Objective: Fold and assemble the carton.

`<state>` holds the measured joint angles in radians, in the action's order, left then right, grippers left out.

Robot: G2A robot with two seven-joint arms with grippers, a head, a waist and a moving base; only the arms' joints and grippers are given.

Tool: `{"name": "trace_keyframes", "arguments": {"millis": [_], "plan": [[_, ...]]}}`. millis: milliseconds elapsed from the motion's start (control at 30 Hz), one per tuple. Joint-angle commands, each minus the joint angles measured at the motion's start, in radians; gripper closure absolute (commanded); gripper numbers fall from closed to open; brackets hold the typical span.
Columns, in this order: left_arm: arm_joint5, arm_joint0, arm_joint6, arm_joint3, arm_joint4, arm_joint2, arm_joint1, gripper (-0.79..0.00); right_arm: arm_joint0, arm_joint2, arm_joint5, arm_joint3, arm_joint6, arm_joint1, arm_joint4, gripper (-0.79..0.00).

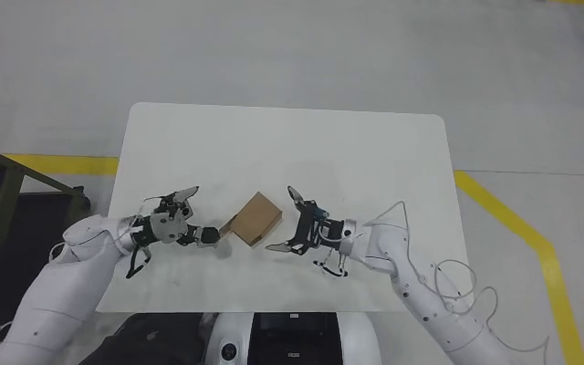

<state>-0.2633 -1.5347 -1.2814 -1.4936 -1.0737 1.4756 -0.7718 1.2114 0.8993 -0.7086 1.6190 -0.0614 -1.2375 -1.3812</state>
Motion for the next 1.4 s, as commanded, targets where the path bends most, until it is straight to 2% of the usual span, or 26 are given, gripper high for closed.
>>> {"name": "trace_keyframes", "arguments": {"millis": [0,67,167,233,300,333,467,600,667,800,900,1367], "plan": [[0.067,-0.021,-0.003,-0.021,0.021,0.032,0.002,-0.785,0.004,0.001,0.002,0.005,-0.010,0.001,-0.007,-0.785],[0.130,-0.036,0.034,-0.055,0.070,0.065,0.004,-0.785,0.009,0.002,0.005,0.008,-0.016,0.002,-0.014,-0.785],[0.150,-0.050,0.045,-0.101,0.088,0.089,0.005,-0.785,0.016,0.001,0.011,0.014,-0.019,0.004,-0.018,-0.785],[0.207,-0.056,0.079,-0.135,0.139,0.119,0.006,-0.785,0.024,0.001,0.017,0.022,-0.023,0.005,-0.020,-0.785],[0.253,-0.067,0.063,-0.169,0.144,0.137,0.005,-0.785,0.031,0.003,0.021,0.027,-0.026,0.006,-0.021,-0.785],[0.294,-0.074,0.061,-0.177,0.160,0.153,0.005,-0.785,0.035,0.004,0.022,0.030,-0.028,0.007,-0.021,-0.785],[0.517,-0.119,0.180,-0.225,0.384,0.230,0.005,-0.785,0.045,0.004,0.026,0.032,-0.037,0.008,-0.024,-0.785],[0.658,-0.148,0.204,-0.236,0.453,0.252,0.000,-0.785,0.044,-0.004,0.030,0.028,-0.037,0.007,-0.026,-0.785],[0.768,-0.149,0.215,-0.232,0.487,0.257,-0.005,-0.785,0.041,-0.011,0.034,0.028,-0.037,0.006,-0.032,-0.785],[0.908,-0.123,0.234,-0.208,0.581,0.245,-0.011,-0.785,0.039,-0.020,0.049,0.022,-0.044,0.004,-0.041,-0.785],[0.999,-0.089,0.283,-0.197,0.730,0.231,-0.016,-0.785,0.038,-0.024,0.062,0.015,-0.055,0.003,-0.046,-0.785],[1.008,-0.085,0.290,-0.196,0.748,0.228,-0.016,-0.785,0.034,-0.024,0.055,-0.019,-0.099,0.000,0.000,-0.785]]}}
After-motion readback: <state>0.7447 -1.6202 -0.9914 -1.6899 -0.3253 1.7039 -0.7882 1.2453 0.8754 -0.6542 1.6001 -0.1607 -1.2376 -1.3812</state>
